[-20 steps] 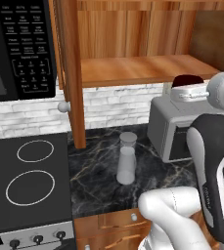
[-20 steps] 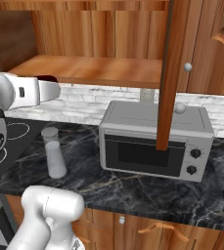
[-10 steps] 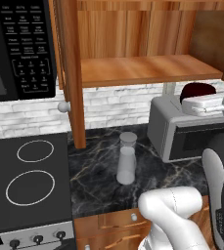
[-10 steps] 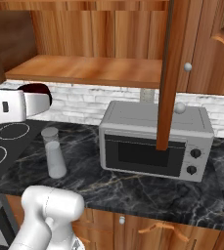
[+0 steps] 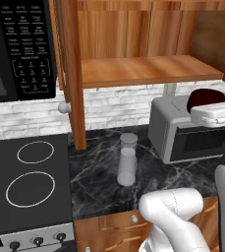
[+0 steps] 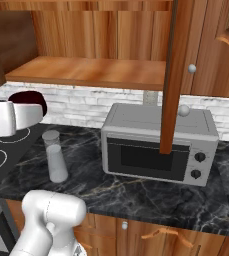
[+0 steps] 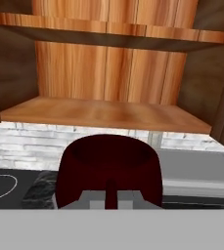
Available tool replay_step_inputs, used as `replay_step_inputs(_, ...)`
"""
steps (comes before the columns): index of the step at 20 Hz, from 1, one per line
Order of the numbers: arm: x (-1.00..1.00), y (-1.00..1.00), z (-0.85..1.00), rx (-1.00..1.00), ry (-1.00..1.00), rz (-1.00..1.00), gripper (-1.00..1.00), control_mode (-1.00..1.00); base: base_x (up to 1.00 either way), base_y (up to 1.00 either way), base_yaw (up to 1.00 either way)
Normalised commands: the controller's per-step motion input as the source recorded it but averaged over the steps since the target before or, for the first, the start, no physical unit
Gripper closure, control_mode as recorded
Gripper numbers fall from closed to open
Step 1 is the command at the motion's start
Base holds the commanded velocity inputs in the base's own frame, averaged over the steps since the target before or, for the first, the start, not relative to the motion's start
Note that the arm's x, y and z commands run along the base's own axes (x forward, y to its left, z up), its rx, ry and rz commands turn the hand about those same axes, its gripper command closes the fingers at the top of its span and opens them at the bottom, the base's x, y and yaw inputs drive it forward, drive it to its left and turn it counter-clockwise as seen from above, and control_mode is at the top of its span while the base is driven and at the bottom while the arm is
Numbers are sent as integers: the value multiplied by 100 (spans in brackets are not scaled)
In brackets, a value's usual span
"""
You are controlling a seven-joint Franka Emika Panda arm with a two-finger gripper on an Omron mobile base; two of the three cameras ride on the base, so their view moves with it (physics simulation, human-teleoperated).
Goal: There is a tray on the dining counter. Grab the cup, mug, and pitcher and place them on the tray. The pitcher may be placed next to the tray if it cannot fit the tray.
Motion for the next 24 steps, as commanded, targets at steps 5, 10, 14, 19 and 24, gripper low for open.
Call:
replay_step_inputs(5,-1,0,0,0,0,0,100,-100,0,0,0)
replay_step_inputs(10,-2,0,0,3,0,0,100,-100,0,0,0)
replay_step_inputs(14,-6,0,0,4,0,0,100,-100,0,0,0)
replay_step_inputs(19,-8,0,0,1,0,0,100,100,-11,0,0)
replay_step_inputs(24,0,0,0,0,0,0,100,100,-56,0,-1)
